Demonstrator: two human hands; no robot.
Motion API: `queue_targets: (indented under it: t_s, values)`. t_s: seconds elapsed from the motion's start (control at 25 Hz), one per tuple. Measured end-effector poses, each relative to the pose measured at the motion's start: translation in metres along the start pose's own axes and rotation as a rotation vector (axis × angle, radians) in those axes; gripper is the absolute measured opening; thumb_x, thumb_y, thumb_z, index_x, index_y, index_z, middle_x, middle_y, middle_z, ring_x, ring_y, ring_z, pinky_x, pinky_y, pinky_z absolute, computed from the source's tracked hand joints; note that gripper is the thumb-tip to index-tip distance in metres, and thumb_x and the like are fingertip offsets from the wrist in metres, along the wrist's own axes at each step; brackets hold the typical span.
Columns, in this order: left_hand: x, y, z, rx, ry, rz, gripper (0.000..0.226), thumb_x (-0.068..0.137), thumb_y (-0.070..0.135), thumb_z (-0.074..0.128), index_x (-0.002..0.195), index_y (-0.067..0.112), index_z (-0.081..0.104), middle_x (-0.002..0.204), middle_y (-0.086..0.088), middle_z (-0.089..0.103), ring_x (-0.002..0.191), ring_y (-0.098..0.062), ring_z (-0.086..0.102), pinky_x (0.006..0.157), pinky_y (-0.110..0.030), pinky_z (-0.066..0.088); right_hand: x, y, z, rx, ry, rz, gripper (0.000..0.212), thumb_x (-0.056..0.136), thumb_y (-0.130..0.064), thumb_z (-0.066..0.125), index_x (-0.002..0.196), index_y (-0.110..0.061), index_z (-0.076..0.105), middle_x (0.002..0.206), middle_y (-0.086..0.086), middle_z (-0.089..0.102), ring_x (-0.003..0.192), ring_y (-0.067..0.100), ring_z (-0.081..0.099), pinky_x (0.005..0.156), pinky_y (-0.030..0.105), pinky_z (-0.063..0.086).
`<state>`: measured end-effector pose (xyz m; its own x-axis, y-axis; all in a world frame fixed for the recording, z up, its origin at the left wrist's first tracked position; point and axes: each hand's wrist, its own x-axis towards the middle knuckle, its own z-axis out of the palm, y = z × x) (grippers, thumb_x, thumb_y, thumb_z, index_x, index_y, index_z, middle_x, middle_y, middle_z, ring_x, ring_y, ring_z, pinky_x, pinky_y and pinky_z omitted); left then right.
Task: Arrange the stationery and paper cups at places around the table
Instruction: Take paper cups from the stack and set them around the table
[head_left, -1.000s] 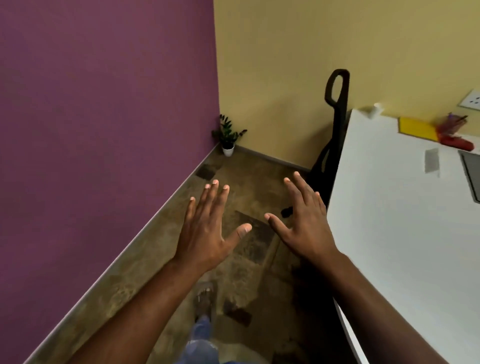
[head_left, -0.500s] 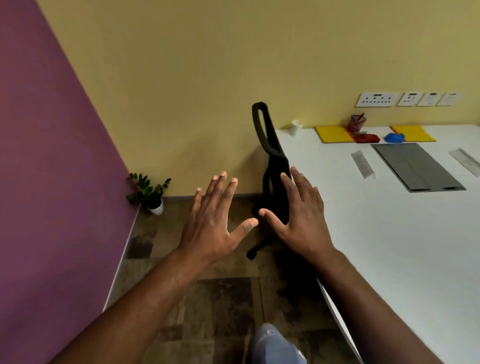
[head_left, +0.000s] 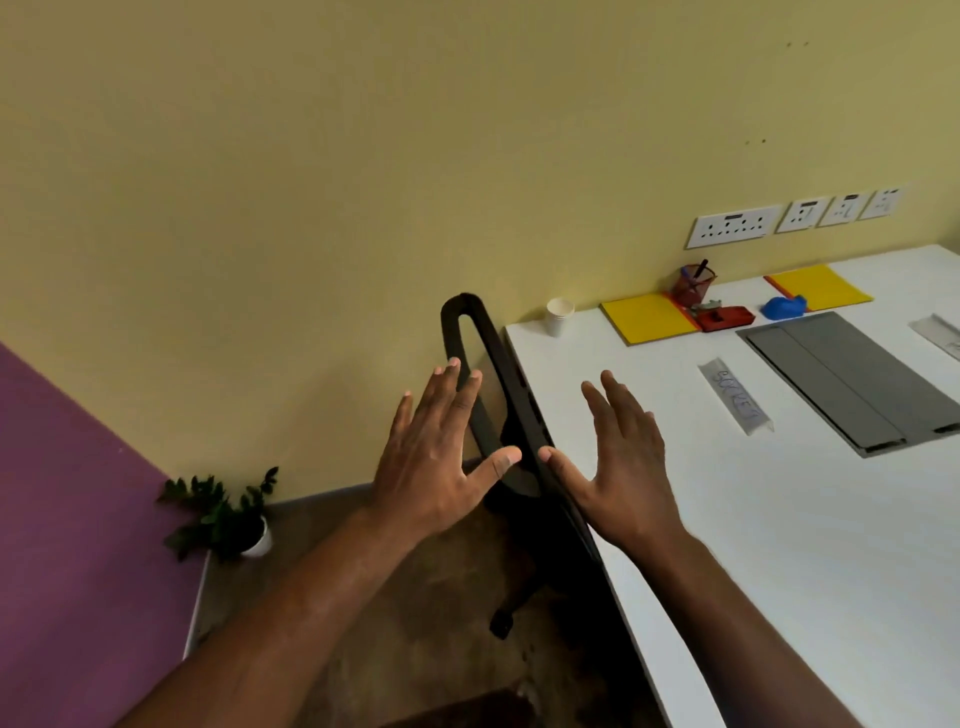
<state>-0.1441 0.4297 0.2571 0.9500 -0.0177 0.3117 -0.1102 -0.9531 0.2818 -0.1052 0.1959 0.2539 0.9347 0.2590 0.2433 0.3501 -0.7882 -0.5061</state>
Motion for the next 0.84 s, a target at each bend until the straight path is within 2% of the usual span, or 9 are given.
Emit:
queue_targets:
  t_s: [0.24,0.48,0.64,0.84]
  values:
    - [0.14,-0.026,0.028,-0.034,-0.044,0.084,0.096,0.09,0.087,0.02,0.164,0.028,0.004,0.173,0.001,-0.004,0.159,-0.014,-0.004,0.128,-0.051,0.011,0.107,0.024,0.019,-0.02,0.011,0.046,0.089,0.088,-0.084,0.034,0.16,-0.035,0.014,0.171,-0.007,0.003,0.157,0.016,0.004,0.126,0.053,0.011]
    - [0.276,-0.069,0.066,-0.019,-0.126,0.161,0.1,0.085,0.089,0.018,0.164,0.03,0.001,0.173,0.001,-0.009,0.159,-0.016,-0.005,0.128,-0.047,0.007,0.194,0.048,0.066,-0.04,-0.005,0.152,0.089,0.088,-0.087,0.029,0.16,-0.04,0.008,0.171,-0.009,0.004,0.157,0.016,0.005,0.126,0.054,0.011]
    - [0.386,-0.112,0.115,-0.126,-0.226,0.215,0.102,0.082,0.091,0.02,0.163,0.03,0.009,0.173,0.001,0.003,0.158,-0.019,0.011,0.125,-0.044,0.017,0.271,0.07,0.113,-0.044,0.021,0.264,0.086,0.088,-0.088,0.025,0.159,-0.042,0.009,0.17,-0.01,0.01,0.157,0.017,0.01,0.126,0.054,0.012]
    - [0.479,-0.146,0.197,-0.19,-0.435,0.229,0.092,0.09,0.078,0.044,0.162,0.031,0.013,0.17,0.003,0.023,0.153,-0.023,0.032,0.118,-0.037,0.033,0.354,0.092,0.166,0.001,0.015,0.488,0.086,0.089,-0.086,0.026,0.159,-0.037,0.015,0.169,-0.007,0.017,0.156,0.019,0.017,0.125,0.055,0.018]
